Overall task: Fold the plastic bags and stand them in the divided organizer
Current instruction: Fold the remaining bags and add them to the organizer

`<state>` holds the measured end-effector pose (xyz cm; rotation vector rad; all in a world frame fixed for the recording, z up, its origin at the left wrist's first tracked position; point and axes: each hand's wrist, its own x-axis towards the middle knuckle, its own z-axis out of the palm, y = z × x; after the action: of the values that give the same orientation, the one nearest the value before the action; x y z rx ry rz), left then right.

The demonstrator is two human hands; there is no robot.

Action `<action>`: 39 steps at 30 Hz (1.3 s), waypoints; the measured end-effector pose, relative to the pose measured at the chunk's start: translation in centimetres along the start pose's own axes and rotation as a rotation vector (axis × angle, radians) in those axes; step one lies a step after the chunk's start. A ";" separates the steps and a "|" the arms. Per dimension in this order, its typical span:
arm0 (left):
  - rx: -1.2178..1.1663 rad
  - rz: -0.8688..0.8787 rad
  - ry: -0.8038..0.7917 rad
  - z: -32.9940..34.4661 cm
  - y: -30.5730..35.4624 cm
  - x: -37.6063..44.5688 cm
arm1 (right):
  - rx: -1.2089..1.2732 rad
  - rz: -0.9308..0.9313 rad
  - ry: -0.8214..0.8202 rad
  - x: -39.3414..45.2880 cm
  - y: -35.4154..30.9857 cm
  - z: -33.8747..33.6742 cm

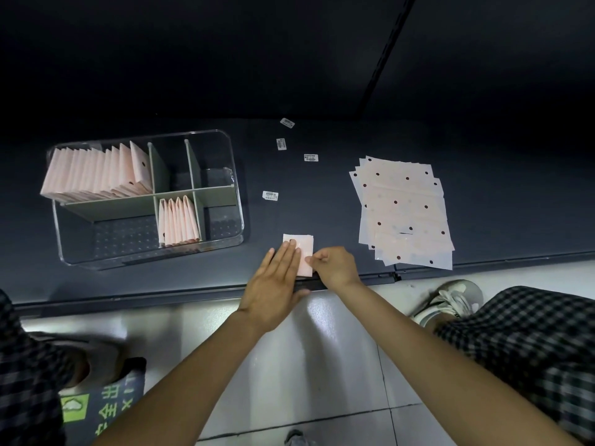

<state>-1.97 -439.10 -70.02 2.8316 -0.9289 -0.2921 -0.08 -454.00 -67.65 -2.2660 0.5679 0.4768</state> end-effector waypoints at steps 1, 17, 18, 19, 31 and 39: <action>0.048 -0.004 -0.045 0.2 -0.2 0.0 | -0.005 0.005 -0.001 0.1 -0.1 0.0; 0.016 0.044 -0.110 0.2 -1.2 -0.2 | -0.653 -0.626 -0.070 -1.6 2.4 1.9; 0.035 0.065 -0.120 0.2 -1.5 -0.1 | -0.698 -0.628 -0.075 -1.5 2.8 1.5; 0.045 0.086 -0.126 0.1 -1.8 -0.1 | -0.745 -0.634 -0.080 -1.4 3.3 1.2; -0.101 0.131 0.287 -0.8 -1.5 -1.3 | -0.689 -0.951 0.384 -2.7 3.6 -0.1; -0.454 -0.118 0.123 -3.9 -2.1 -0.7 | -0.179 -0.691 0.048 -2.4 -0.8 -2.3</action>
<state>-0.43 -436.76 -66.52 2.4542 -0.5819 -0.2944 -1.27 -454.52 -64.49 -2.4591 -0.2588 0.1256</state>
